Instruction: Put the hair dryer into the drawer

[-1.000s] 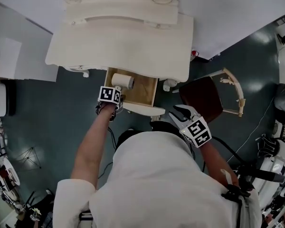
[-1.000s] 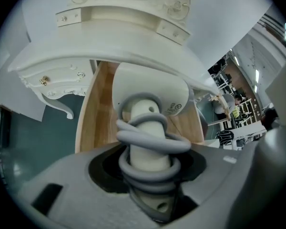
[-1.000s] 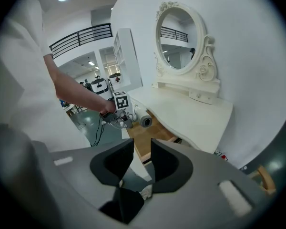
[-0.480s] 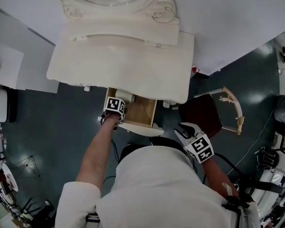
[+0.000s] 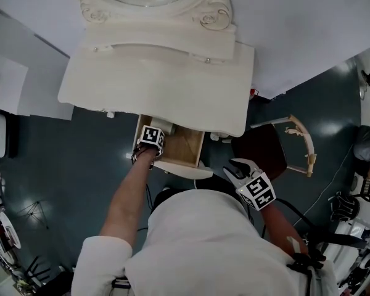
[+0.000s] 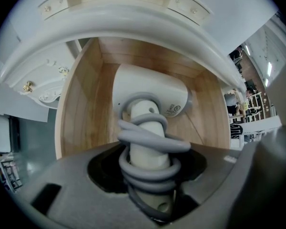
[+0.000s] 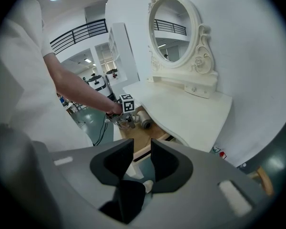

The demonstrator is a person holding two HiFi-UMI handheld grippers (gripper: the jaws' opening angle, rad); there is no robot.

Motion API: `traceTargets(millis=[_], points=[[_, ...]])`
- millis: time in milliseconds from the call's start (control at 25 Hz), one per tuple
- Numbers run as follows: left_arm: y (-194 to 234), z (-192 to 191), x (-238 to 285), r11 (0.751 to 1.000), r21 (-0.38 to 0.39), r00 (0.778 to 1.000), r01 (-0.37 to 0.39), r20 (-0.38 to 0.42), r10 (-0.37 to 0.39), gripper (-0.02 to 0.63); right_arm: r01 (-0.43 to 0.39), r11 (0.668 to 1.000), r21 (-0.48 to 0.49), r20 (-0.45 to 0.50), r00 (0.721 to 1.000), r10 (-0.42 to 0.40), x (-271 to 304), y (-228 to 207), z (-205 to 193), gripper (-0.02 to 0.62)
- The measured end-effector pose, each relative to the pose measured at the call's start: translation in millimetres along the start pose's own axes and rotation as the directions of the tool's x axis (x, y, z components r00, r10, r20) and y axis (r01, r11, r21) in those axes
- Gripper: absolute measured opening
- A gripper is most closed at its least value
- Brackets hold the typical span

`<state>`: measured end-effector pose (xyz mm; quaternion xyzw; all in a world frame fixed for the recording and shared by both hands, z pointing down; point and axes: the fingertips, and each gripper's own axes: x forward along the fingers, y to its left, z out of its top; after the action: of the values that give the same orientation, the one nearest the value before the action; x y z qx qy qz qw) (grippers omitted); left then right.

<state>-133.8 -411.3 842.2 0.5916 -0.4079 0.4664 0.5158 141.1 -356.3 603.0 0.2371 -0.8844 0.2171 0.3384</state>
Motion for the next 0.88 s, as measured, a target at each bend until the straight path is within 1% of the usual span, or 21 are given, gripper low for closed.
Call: traceTargets(millis=[120, 360, 560, 880], points=[[-1, -3, 3, 1.0, 0.008, 1.0, 0.001, -0.016, -0.001, 0.242, -0.012, 1.0, -0.003, -0.006, 1.0, 0.012, 6, 8, 2, 0.114], [1, 0, 0, 1.0, 0.018, 1.0, 0.018, -0.006, -0.018, 0.272, -0.023, 1.0, -0.012, -0.023, 0.999, 0.023, 14, 18, 5, 0.114], [-1, 1, -14, 0.998, 0.039, 0.998, 0.048, 0.027, -0.049, 0.298, -0.03, 0.999, -0.023, -0.022, 0.999, 0.03, 22, 29, 10, 0.114], [-6, 0, -59, 0.992, 0.078, 0.987, 0.096, 0.119, -0.105, 0.302, -0.039, 0.997, -0.062, 0.003, 0.999, 0.039, 33, 61, 30, 0.115]])
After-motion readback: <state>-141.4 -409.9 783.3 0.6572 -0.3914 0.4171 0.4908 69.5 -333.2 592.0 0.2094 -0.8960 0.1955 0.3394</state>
